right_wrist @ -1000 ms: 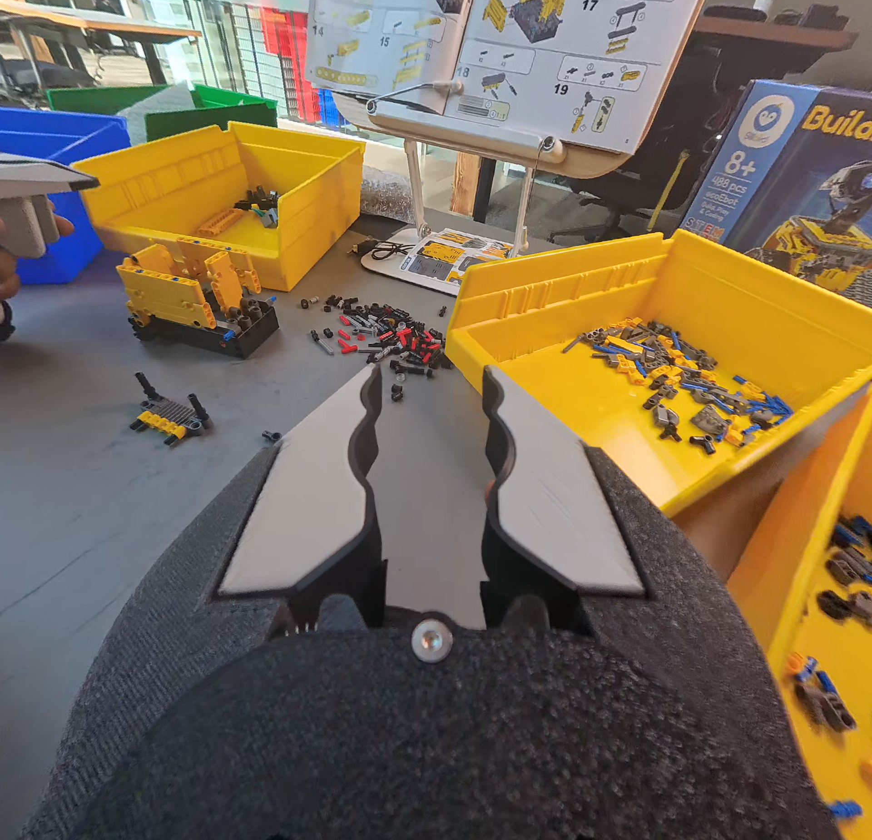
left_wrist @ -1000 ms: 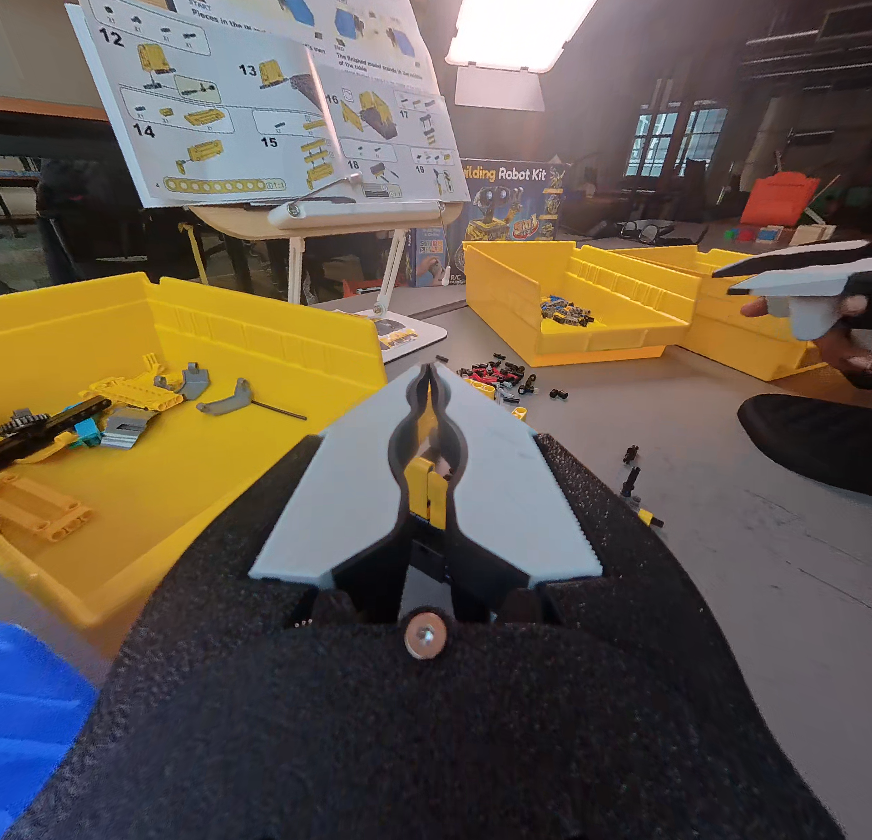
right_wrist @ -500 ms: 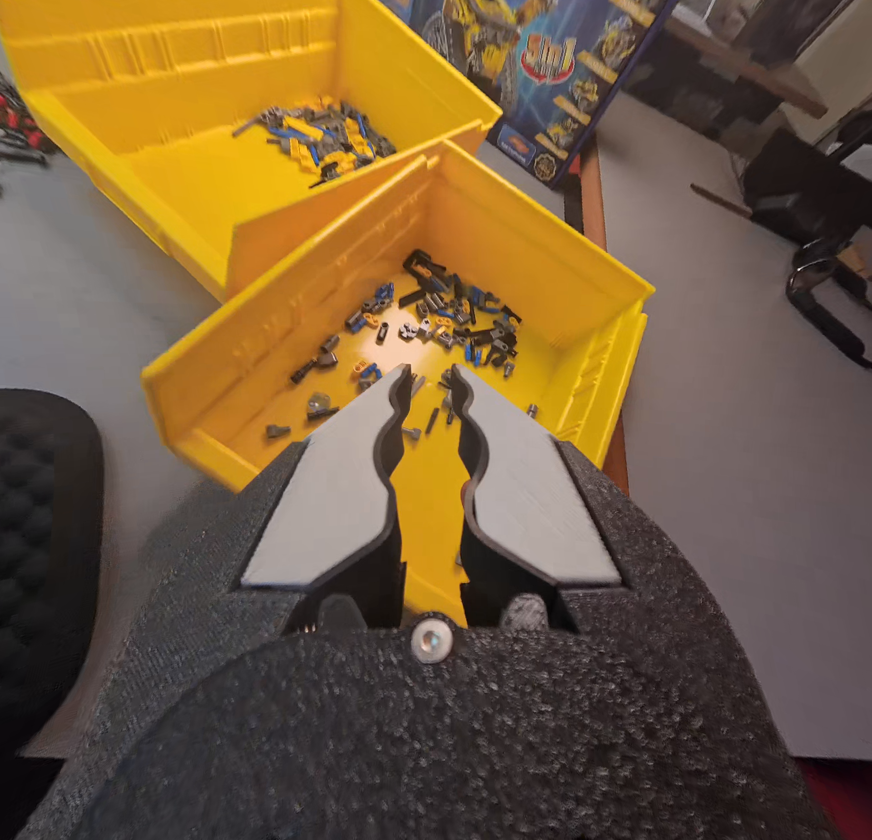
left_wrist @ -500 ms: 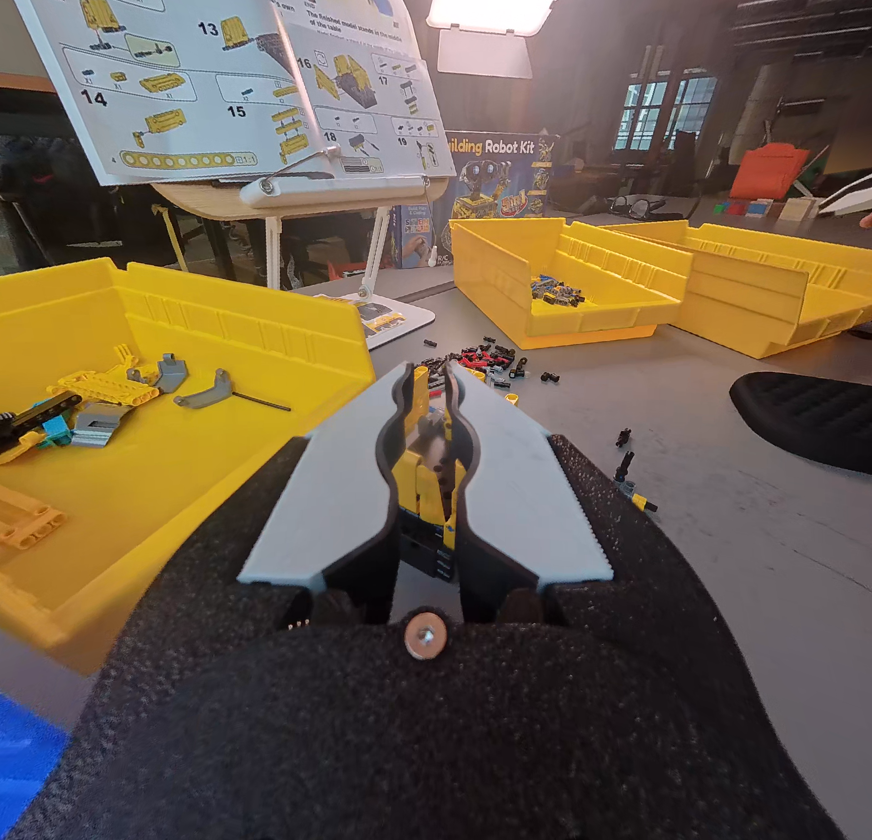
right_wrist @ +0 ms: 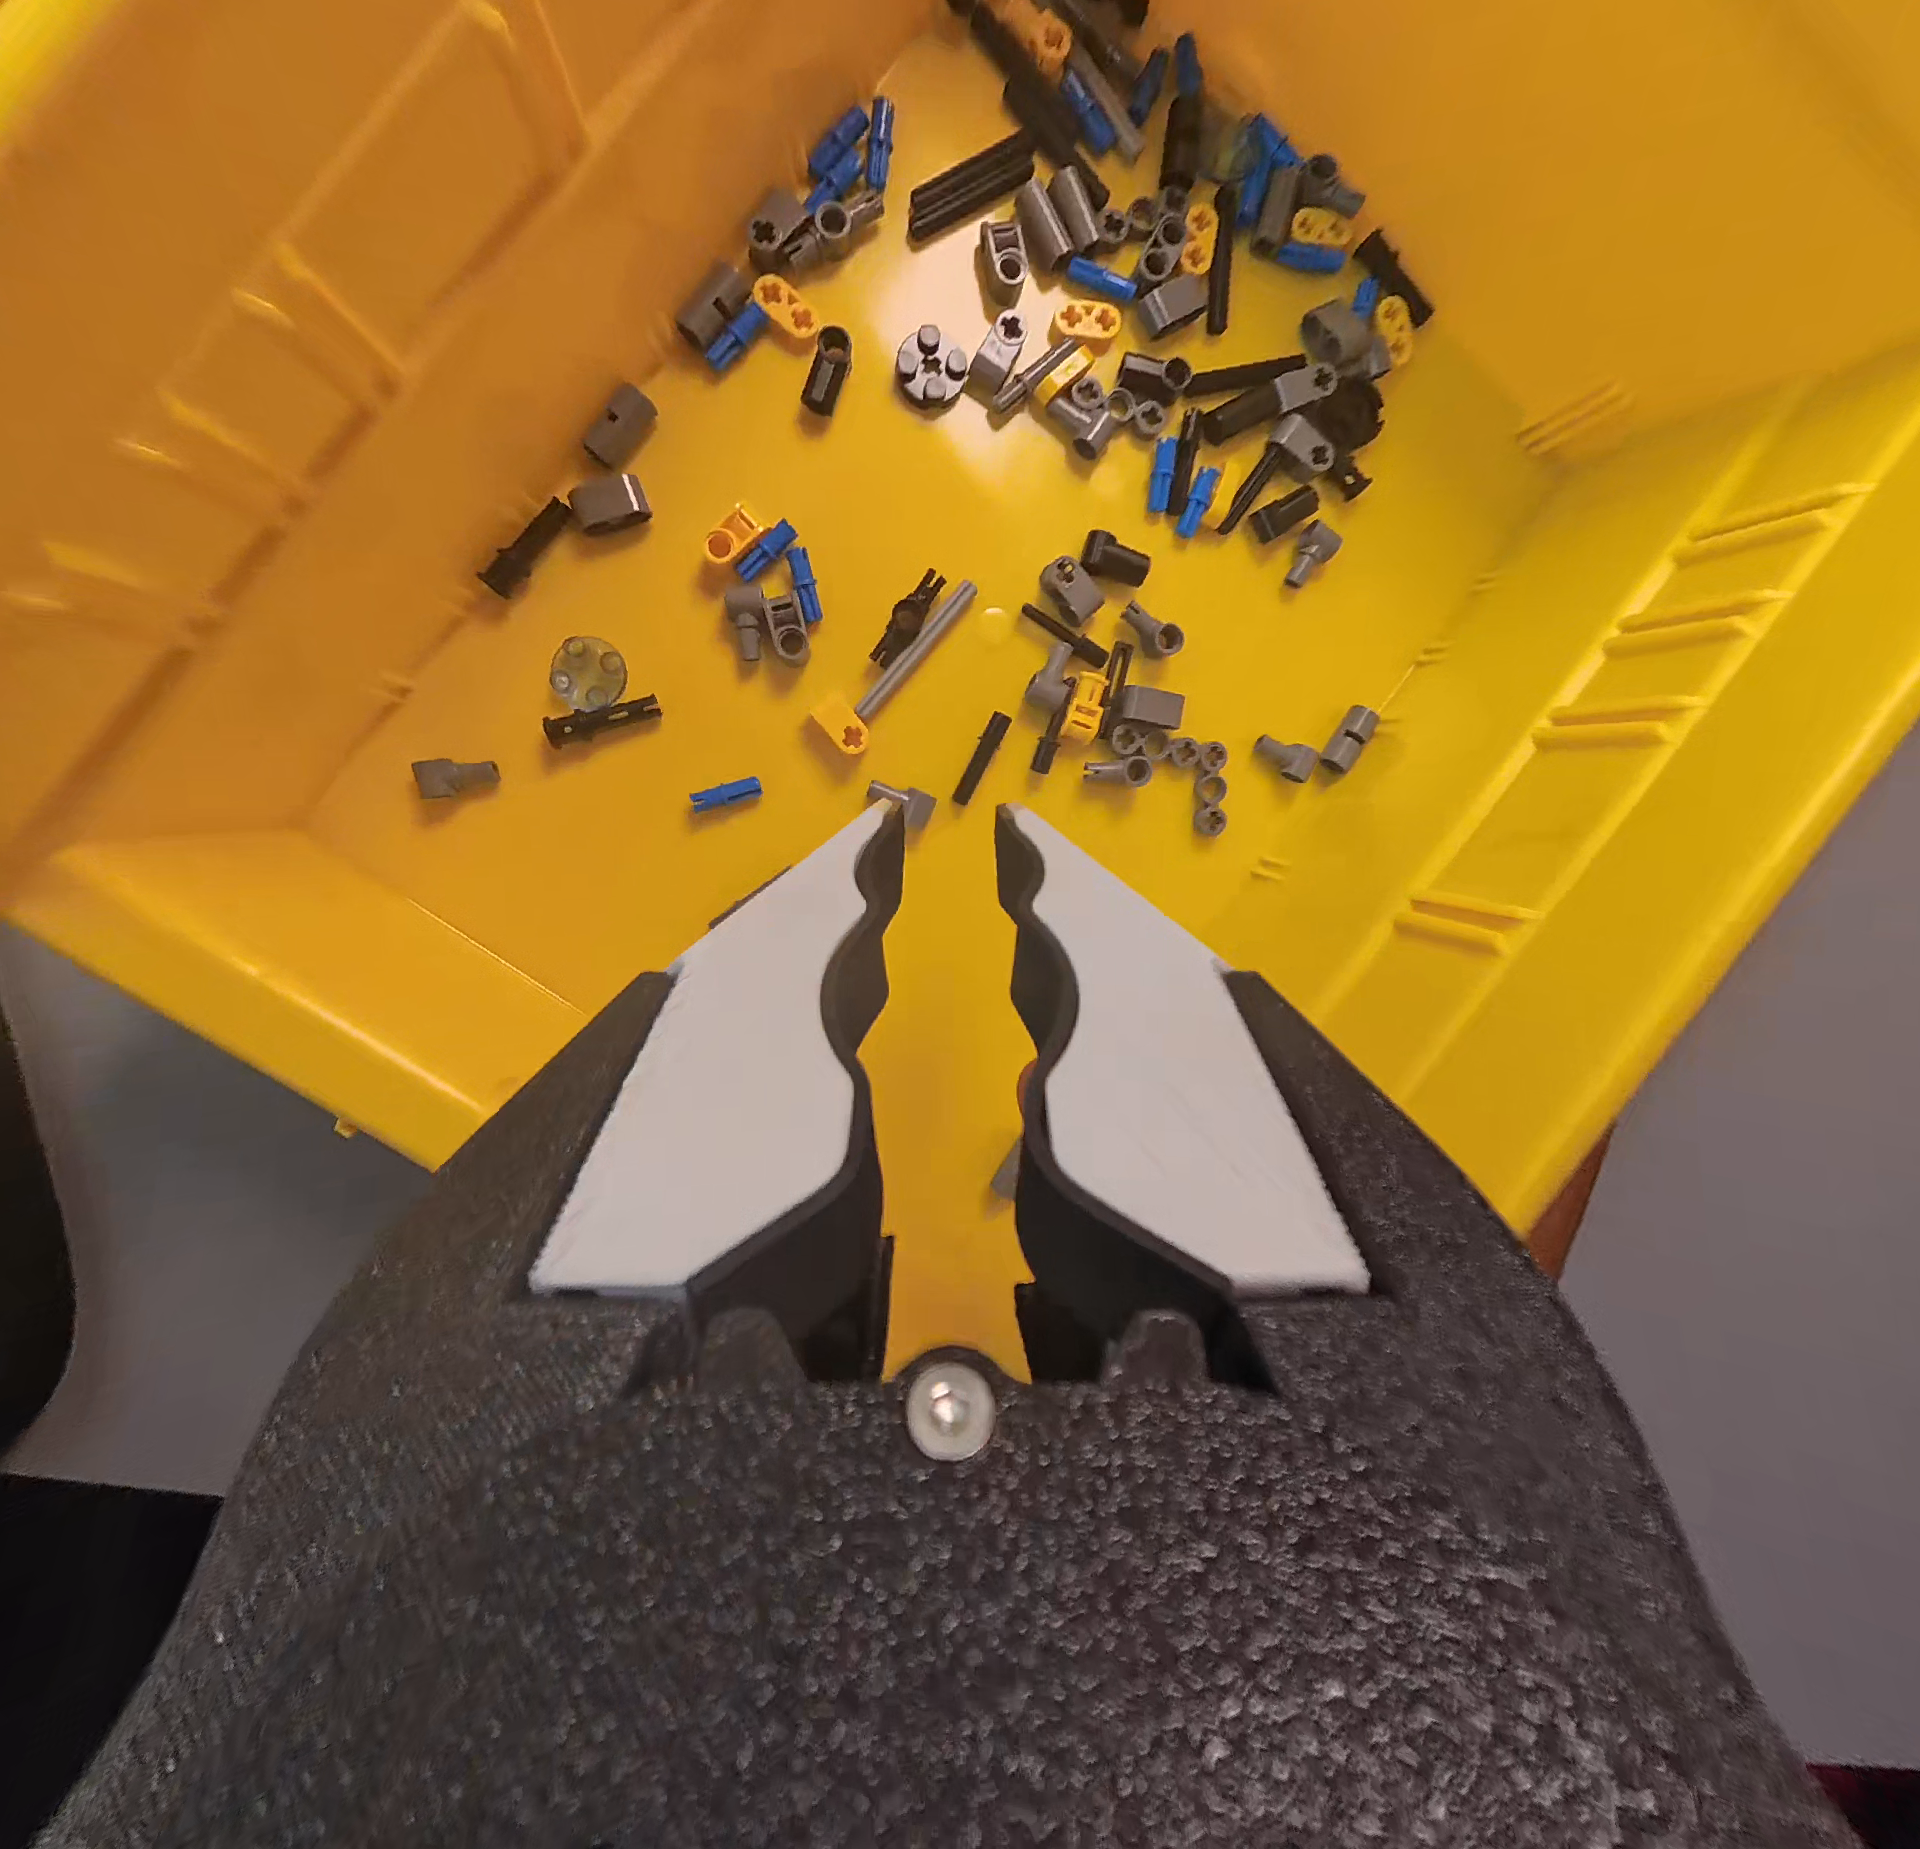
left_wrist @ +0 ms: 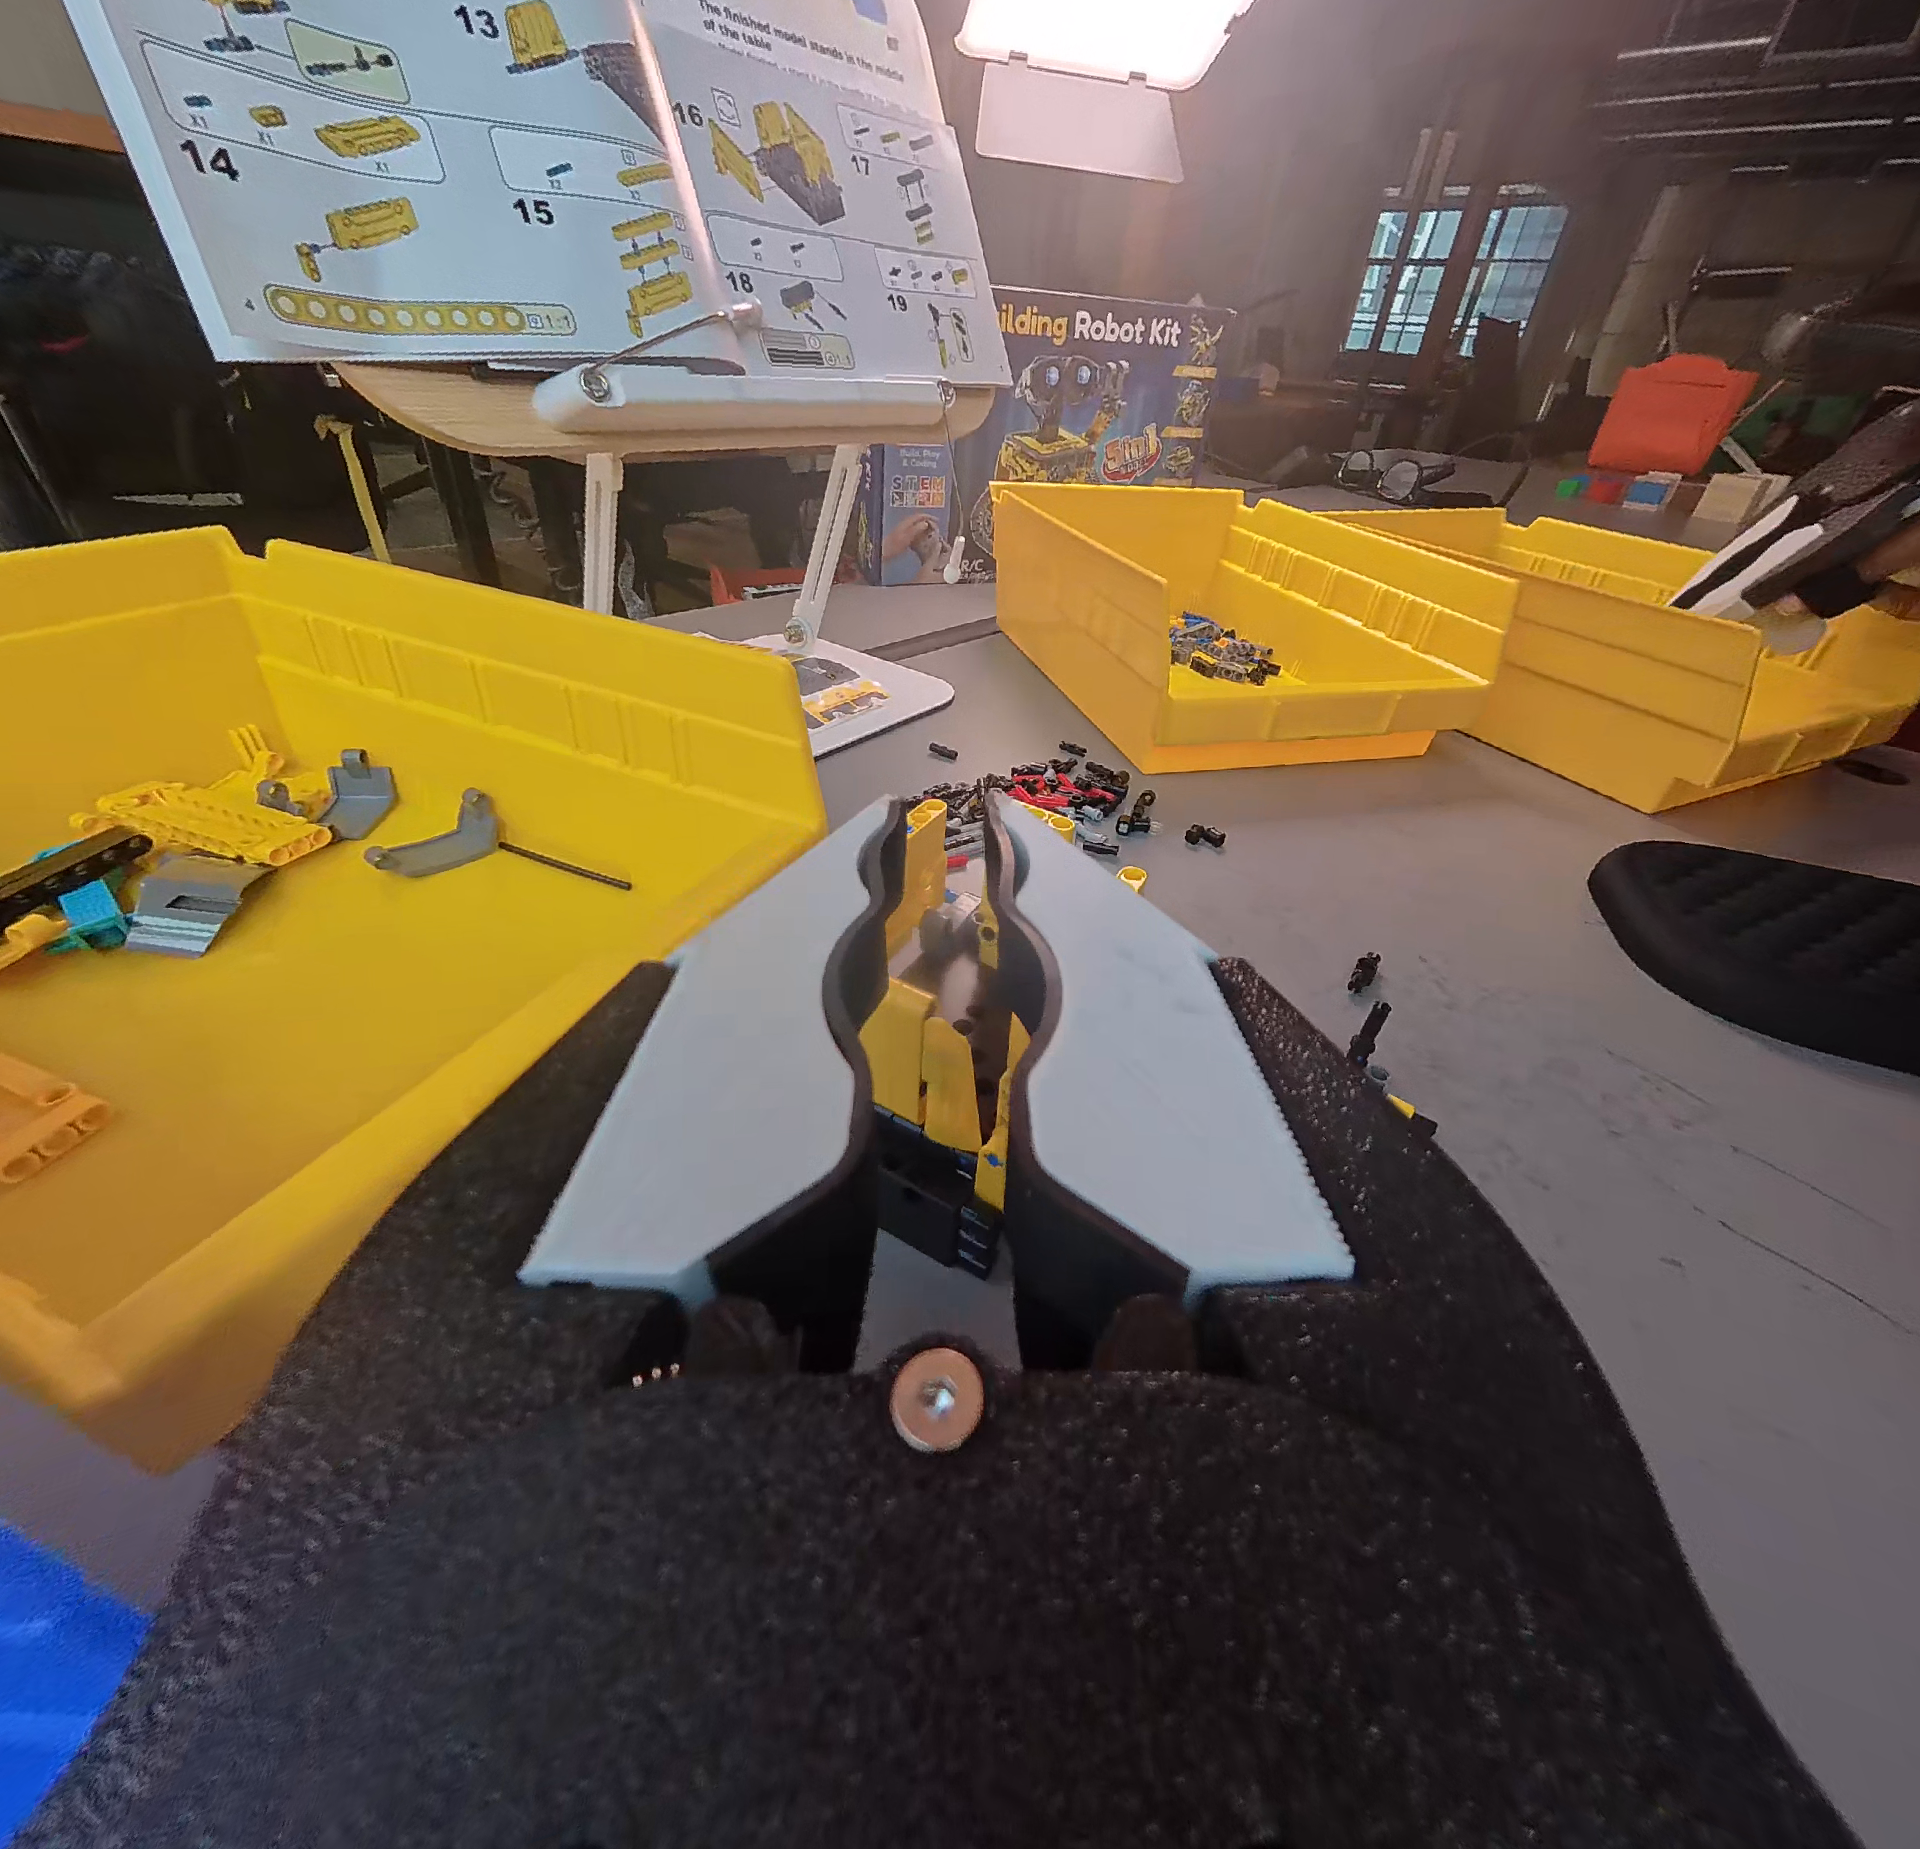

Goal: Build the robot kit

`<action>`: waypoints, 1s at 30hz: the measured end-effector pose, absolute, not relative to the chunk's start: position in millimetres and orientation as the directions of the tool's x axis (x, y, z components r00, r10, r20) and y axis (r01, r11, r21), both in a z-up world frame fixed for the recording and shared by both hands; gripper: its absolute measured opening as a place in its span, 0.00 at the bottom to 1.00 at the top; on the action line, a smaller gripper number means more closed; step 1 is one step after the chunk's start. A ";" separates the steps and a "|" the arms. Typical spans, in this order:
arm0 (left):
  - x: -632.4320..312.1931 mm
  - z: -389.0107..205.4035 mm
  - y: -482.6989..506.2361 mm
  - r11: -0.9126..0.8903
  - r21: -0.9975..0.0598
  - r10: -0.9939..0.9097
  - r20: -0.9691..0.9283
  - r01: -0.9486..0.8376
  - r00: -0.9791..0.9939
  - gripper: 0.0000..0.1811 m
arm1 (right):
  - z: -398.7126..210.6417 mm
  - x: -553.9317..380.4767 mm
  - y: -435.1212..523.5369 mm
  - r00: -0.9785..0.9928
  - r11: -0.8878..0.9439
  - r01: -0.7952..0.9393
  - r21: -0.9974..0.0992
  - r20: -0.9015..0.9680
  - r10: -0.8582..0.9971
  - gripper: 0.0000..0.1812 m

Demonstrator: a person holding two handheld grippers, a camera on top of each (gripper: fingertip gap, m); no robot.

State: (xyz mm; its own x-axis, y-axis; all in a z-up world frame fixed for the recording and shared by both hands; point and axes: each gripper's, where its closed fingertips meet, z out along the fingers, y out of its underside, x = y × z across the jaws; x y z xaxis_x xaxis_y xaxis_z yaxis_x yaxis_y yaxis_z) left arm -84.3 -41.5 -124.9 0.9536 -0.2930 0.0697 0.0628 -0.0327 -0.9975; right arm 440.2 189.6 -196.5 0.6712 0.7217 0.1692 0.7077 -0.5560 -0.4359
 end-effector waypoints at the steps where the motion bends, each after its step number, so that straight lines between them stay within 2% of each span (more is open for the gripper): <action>1: -84.0 -125.2 -41.4 -0.034 -0.997 -0.294 0.070 0.062 0.953 0.07 | -200.8 439.7 188.2 0.672 -0.565 0.708 -0.423 0.157 0.724 0.09; 10: -83.8 -125.6 -42.1 -0.039 -0.997 -0.302 0.082 0.073 0.950 0.07 | -221.2 437.5 190.0 0.682 -0.604 0.706 -0.370 0.125 0.720 0.10; 19: -90.4 -125.3 -41.3 -0.046 -0.990 -0.302 0.139 0.131 0.943 0.07 | -234.4 430.2 197.8 0.676 -0.610 0.716 -0.340 0.114 0.728 0.05; 26: -93.0 -124.0 -41.6 -0.039 -0.990 -0.290 0.143 0.137 0.946 0.07 | -234.6 424.5 200.0 0.661 -0.599 0.722 -0.347 0.089 0.745 0.01; 30: -94.5 -123.5 -42.2 -0.035 -0.991 -0.277 0.134 0.130 0.951 0.07 | -231.7 417.2 206.3 0.665 -0.589 0.708 -0.389 0.086 0.742 0.00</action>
